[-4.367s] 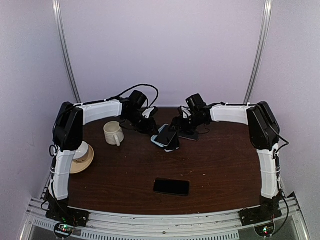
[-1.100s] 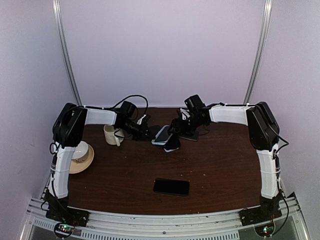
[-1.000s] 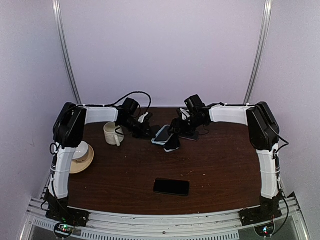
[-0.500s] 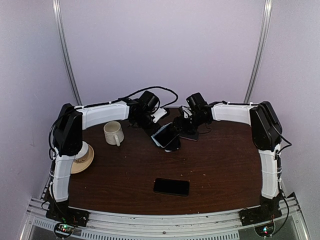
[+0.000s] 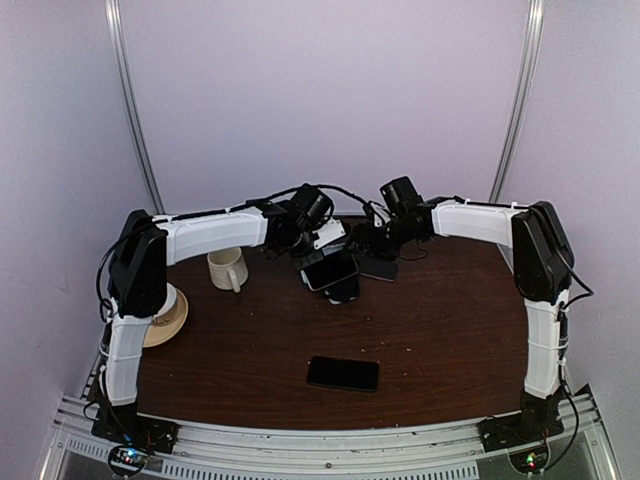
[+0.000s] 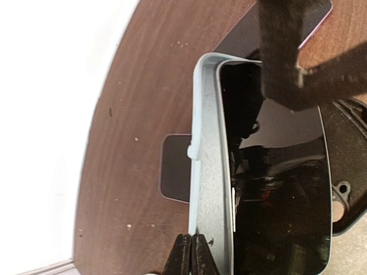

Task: Put the phone into the phone case
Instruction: Pick up the phone case, then pass from the left arm to the right

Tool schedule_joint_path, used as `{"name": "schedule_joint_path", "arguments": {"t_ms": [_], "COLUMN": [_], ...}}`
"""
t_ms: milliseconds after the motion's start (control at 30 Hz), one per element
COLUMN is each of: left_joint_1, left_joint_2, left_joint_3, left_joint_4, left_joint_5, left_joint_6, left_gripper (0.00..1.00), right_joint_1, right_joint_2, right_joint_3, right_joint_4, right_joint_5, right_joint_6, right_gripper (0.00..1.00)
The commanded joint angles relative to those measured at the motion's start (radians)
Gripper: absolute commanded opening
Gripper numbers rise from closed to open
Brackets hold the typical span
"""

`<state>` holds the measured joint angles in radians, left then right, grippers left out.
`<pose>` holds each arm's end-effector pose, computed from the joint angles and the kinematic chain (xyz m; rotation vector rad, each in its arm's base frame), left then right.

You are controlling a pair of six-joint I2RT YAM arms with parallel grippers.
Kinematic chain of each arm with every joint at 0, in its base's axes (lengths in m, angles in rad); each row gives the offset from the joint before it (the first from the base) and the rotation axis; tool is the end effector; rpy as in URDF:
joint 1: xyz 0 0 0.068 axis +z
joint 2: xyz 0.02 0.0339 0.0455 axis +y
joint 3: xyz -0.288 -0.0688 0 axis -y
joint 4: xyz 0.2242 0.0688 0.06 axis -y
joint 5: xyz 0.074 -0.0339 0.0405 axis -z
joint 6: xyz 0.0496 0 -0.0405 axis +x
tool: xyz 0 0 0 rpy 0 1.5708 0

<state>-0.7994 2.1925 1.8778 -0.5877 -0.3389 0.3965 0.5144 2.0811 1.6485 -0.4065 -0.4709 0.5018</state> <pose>0.3565 -0.3429 0.2405 1.2402 2.0754 0.2369 0.3967 0.2500 0.2373 -0.2495 2.5396 1.0062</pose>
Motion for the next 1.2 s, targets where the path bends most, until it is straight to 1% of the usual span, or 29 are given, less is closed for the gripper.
{"name": "schedule_joint_path", "arguments": {"t_ms": [0,67,133,200,267,367,467,633,700,900,1067,1167], "left_joint_1": [-0.006,-0.006,-0.006,-0.004,-0.003,0.001,0.007,0.039,0.052,0.059,0.058,0.058], "left_joint_2": [-0.054,-0.052,-0.054,-0.056,-0.056,-0.052,-0.043,-0.008,-0.002,-0.018,-0.059,-0.094], "left_joint_3": [0.074,0.095,0.102,0.09,0.057,0.039,0.041,0.088,0.098,0.138,0.133,0.113], "left_joint_4": [0.119,0.12,0.123,0.136,0.161,0.178,0.201,0.216,0.206,0.141,0.122,0.115], "left_joint_5": [-0.074,-0.063,-0.037,-0.009,0.012,0.025,0.003,-0.019,-0.019,0.021,0.098,0.127], "left_joint_6": [0.074,0.082,0.089,0.094,0.097,0.089,0.097,0.108,0.097,0.021,-0.053,-0.09], "left_gripper": [0.0,0.0,0.0,0.0,0.0,0.0,0.0,0.0,0.0,0.0,0.0,0.0], "right_joint_1": [-0.011,-0.028,-0.059,-0.1,-0.128,-0.143,-0.153,-0.163,-0.163,-0.164,-0.161,-0.162], "right_joint_2": [-0.035,-0.041,-0.047,-0.041,-0.022,0.0,0.04,0.13,0.141,0.068,-0.004,-0.037], "right_joint_3": [-0.018,-0.038,-0.073,-0.094,-0.085,-0.053,-0.003,0.083,0.095,0.029,-0.078,-0.114], "right_joint_4": [0.028,0.077,0.17,0.27,0.331,0.335,0.338,0.327,0.333,0.381,0.522,0.512], "right_joint_5": [0.004,-0.033,-0.09,-0.172,-0.238,-0.281,-0.325,-0.342,-0.361,-0.378,-0.41,-0.399], "right_joint_6": [0.004,0.003,0.012,0.025,0.0,-0.102,-0.154,-0.15,-0.138,-0.13,-0.039,-0.038], "right_gripper": [0.74,0.75,0.75,0.75,0.75,0.75,0.75,0.75,0.75,0.75,0.75,0.75]}}
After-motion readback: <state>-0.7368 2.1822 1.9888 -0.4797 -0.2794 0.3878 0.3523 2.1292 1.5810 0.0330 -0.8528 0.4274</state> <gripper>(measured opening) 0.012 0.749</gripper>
